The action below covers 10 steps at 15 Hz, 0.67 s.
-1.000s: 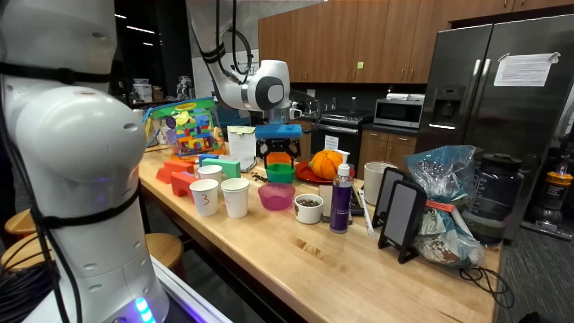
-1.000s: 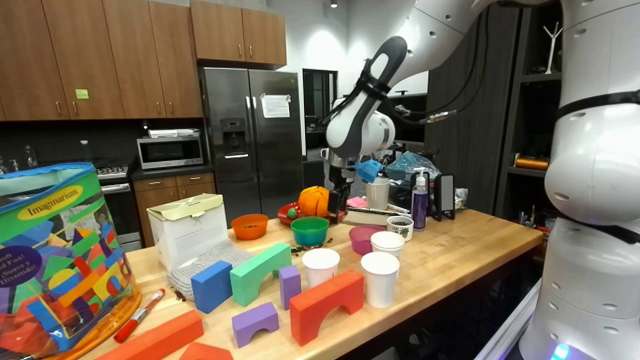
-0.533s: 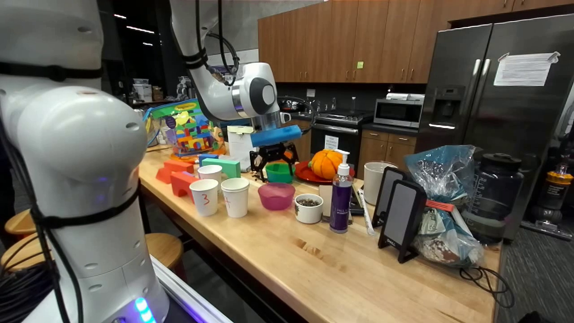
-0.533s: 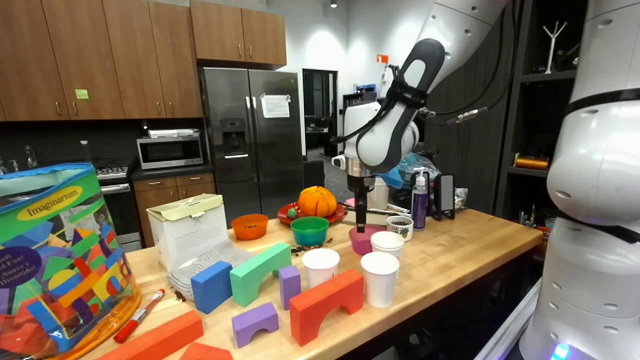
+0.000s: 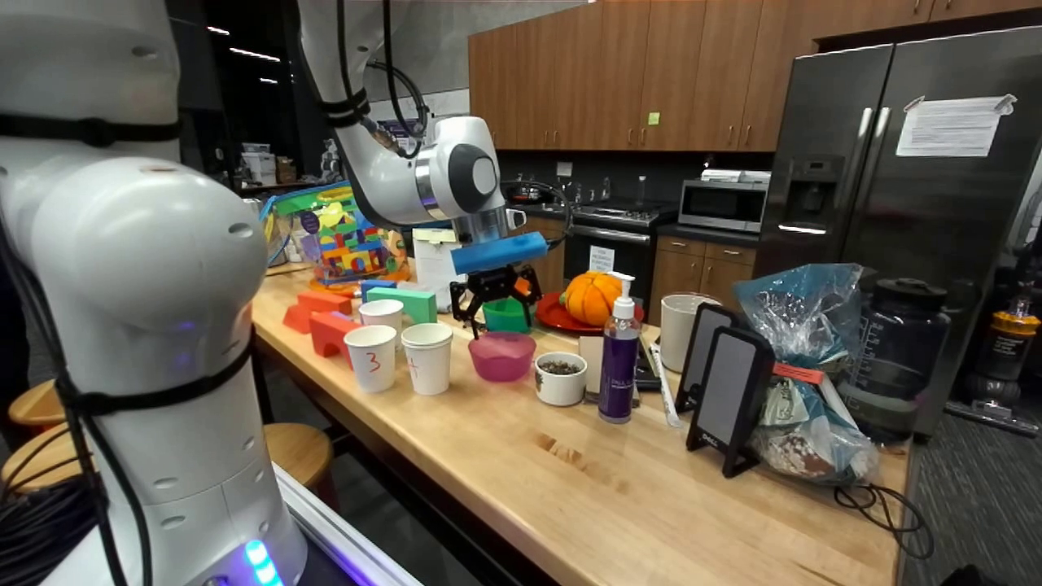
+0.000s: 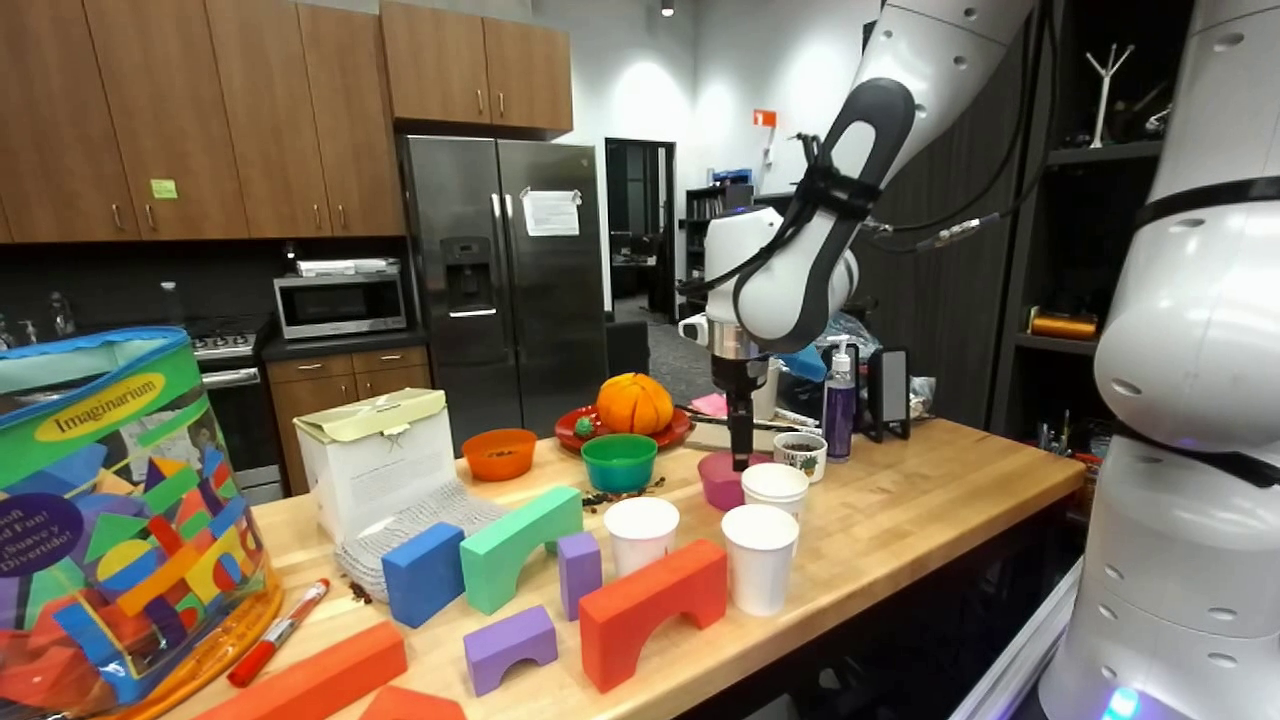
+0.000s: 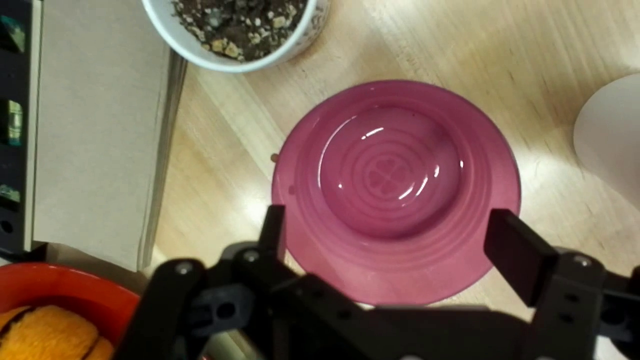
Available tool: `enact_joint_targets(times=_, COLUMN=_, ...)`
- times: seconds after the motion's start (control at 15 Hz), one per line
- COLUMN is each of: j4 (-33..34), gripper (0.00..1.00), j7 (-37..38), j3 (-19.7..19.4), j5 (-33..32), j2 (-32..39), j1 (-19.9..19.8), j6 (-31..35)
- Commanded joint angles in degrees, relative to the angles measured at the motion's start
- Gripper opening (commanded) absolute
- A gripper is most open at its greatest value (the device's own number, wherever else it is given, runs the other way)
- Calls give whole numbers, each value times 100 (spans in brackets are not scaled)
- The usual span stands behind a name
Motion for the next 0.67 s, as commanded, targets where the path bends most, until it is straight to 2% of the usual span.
enact_joint_targets(times=0.0, j4=-152, gripper=100, j7=-84, j3=-188, j5=-109, j2=-172, j1=0, j6=66)
enact_joint_targets(times=0.6, j4=42, gripper=100, j7=-631, j3=-426, j5=460, j2=242, j1=-4, j6=234)
